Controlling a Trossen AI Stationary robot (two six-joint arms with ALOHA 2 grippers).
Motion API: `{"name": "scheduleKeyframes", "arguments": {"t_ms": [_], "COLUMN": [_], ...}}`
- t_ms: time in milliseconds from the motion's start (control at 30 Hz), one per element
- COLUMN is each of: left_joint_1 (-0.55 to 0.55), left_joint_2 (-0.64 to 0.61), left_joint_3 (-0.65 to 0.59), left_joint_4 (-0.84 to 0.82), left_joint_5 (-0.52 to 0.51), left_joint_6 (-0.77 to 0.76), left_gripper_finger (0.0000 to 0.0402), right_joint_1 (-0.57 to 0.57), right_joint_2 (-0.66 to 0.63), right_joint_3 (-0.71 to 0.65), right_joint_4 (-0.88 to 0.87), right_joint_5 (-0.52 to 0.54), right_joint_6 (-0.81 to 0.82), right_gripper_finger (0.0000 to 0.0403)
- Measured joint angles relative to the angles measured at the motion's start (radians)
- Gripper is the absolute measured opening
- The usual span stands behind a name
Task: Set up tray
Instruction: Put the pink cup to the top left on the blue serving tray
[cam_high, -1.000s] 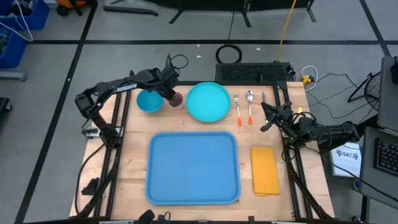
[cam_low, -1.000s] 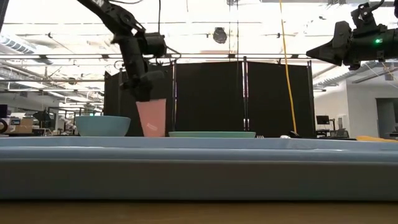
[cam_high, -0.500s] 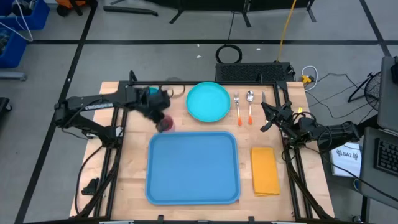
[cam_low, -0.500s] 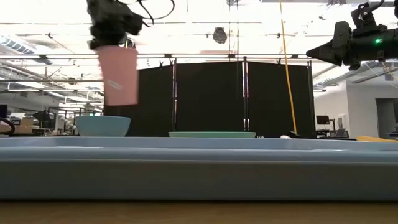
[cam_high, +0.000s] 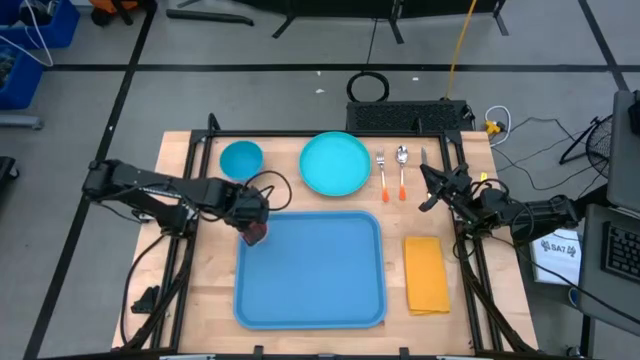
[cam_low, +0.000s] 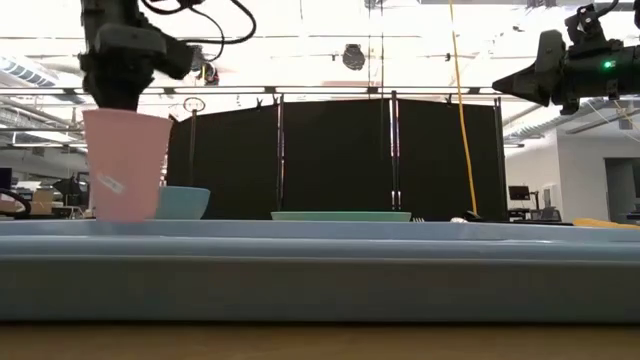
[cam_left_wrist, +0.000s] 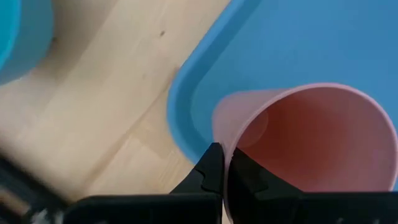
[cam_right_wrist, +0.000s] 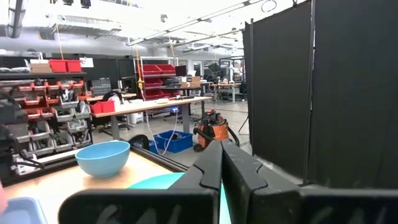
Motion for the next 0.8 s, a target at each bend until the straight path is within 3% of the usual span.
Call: {"name": "scheduleKeyframes", "arguments": {"t_ms": [167,633,800], "left_joint_1": [0.018,0.022,0.022], "left_joint_2": [-0.054,-0.064,-0.064], "left_joint_3": [-0.087,-0.132,-0.132], "left_joint_4": [0.115,0.104,0.104], "left_joint_5": [0.038,0.059,0.078], "left_joint_6": [-0.005,-0.041,-0.042], "left_gripper_finger": [0.0002,0.0002,0.004], "right_joint_1": [0.0,0.002,0.002], "right_joint_2": [0.0,0.0,0.0], "right_joint_3": [0.0,0.0,0.0], "right_joint_4": [-0.019,-0.041,-0.041], "right_joint_5": [-0.001,-0.001,-0.001], "right_joint_6": [0.051,0.067,0.067], "right_gripper_finger": [0.0,0.0,0.0]}}
